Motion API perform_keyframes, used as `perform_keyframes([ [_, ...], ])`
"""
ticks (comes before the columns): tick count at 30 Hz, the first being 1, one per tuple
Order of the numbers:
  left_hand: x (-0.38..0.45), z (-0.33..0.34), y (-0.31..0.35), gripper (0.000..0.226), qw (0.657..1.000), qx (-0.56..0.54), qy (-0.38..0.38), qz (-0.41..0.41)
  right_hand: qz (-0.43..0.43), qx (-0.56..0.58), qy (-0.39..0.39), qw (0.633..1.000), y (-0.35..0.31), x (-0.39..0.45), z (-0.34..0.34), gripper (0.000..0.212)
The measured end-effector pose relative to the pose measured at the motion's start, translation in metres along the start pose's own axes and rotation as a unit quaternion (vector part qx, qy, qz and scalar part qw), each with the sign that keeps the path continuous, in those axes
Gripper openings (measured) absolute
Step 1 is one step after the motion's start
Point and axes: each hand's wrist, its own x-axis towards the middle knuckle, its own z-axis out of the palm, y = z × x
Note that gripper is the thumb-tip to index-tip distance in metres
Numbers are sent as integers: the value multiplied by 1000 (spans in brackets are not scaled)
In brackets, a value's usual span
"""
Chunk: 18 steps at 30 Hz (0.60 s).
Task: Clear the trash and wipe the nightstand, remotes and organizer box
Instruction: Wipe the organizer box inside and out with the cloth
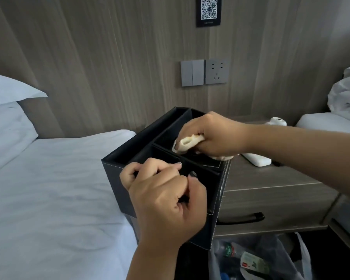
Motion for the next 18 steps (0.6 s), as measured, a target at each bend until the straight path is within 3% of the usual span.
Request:
perform_keyframes([
  [3,-1,1,0,47,1000,-6,2,0,87,-75,16,993,43,12,-16,35],
  [6,-1,3,1,47,1000,-7,4,0,166,-45,64,983,68,19,-20,26],
  [11,-1,4,1,45,1000,-4,4,2,124,20,31,992,20,13,-1,28],
  [14,-2,3,1,45,1000,0,0,1,35,62,-1,997,-19,0,12,26],
  [16,-2,4,2,46,1000,-2,-1,2,-1,59,2,998,-20,-4,14,33],
  [18,-1,4,2,46,1000,-4,3,2,17,43,-11,999,-3,3,10,34],
])
